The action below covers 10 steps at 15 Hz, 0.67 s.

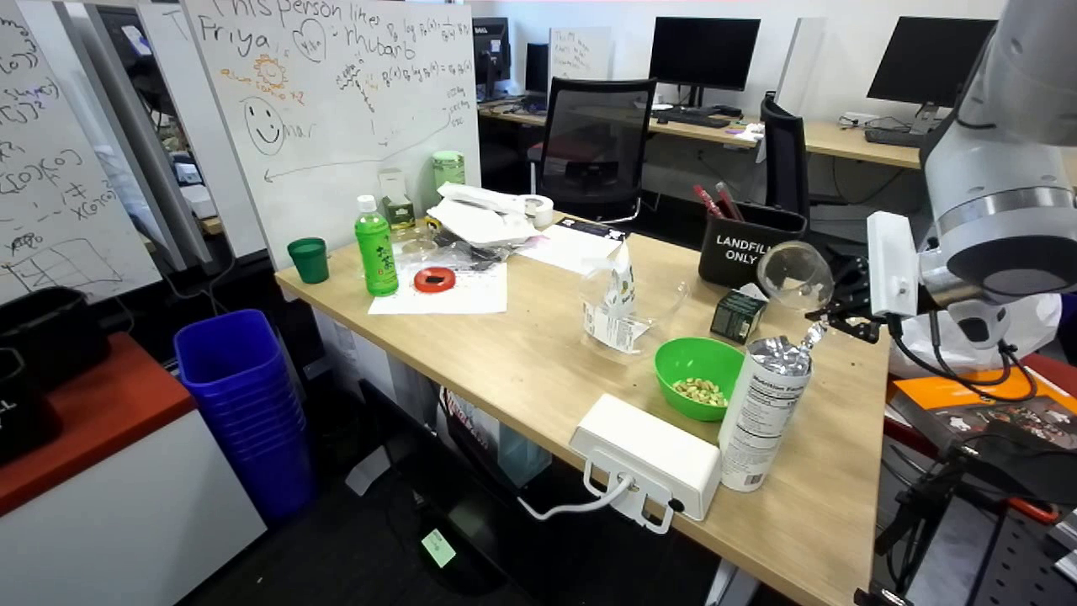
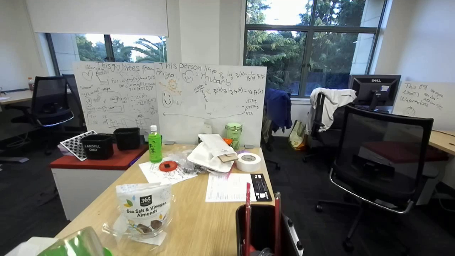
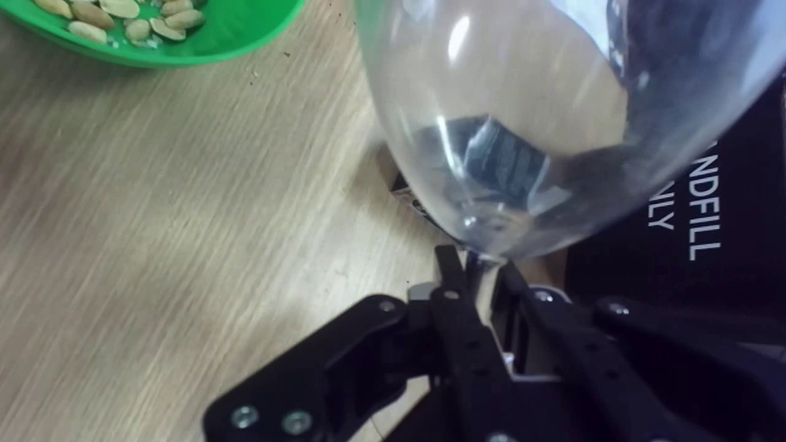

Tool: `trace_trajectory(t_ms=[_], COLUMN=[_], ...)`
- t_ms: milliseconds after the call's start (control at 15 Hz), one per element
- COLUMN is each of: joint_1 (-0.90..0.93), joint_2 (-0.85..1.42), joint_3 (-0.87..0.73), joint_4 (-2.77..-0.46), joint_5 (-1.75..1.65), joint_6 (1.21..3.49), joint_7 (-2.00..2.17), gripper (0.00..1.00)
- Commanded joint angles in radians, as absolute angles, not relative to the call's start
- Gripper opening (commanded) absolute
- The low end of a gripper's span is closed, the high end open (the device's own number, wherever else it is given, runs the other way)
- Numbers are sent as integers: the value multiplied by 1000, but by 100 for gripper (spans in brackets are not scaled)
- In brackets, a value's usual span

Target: Pour the contents of the wine glass into the bowl

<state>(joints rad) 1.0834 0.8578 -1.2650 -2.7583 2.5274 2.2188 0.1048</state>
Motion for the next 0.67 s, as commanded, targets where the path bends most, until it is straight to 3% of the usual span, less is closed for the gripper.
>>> trace_trajectory(t_ms=[0, 200, 600], joint_1=[880, 686, 286], joint_2=[667, 577, 605], joint_3=[-1202, -1071, -782], joint_4=[-2766, -2764, -2740], joint_5=[2503, 2472, 2354], joint_6=[2127, 2053, 1779], joint_7=[7, -30, 39], gripper=[4, 4, 4])
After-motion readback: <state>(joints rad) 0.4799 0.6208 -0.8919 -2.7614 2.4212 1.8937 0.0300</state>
